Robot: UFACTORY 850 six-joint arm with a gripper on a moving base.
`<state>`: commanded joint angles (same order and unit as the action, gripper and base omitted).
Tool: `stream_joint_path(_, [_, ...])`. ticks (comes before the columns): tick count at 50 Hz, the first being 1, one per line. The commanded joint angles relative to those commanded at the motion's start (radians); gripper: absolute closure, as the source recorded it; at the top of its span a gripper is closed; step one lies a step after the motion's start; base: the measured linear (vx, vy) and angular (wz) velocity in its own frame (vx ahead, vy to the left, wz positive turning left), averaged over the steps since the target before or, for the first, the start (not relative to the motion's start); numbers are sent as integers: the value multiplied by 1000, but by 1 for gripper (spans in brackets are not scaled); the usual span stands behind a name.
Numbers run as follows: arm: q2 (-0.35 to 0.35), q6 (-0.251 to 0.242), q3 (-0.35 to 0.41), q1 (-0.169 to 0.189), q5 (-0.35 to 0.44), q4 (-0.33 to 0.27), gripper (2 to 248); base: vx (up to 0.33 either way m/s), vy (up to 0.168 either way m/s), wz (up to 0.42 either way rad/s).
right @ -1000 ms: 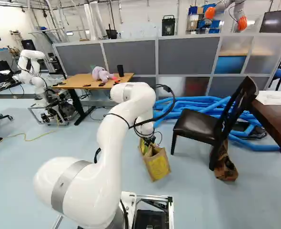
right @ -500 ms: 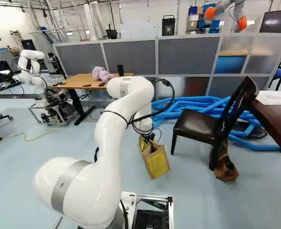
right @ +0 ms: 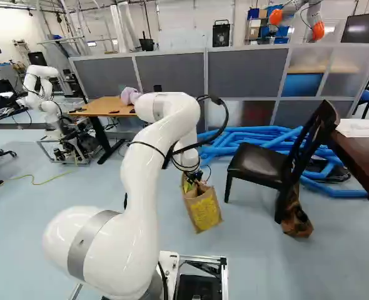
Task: Pick up the bag on the ground and place it on the table
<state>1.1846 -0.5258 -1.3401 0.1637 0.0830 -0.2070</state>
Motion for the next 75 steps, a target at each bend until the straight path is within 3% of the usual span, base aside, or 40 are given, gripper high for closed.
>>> stream_joint_path(75, [-260,0,166,-41,-154,19,229,0,0,0])
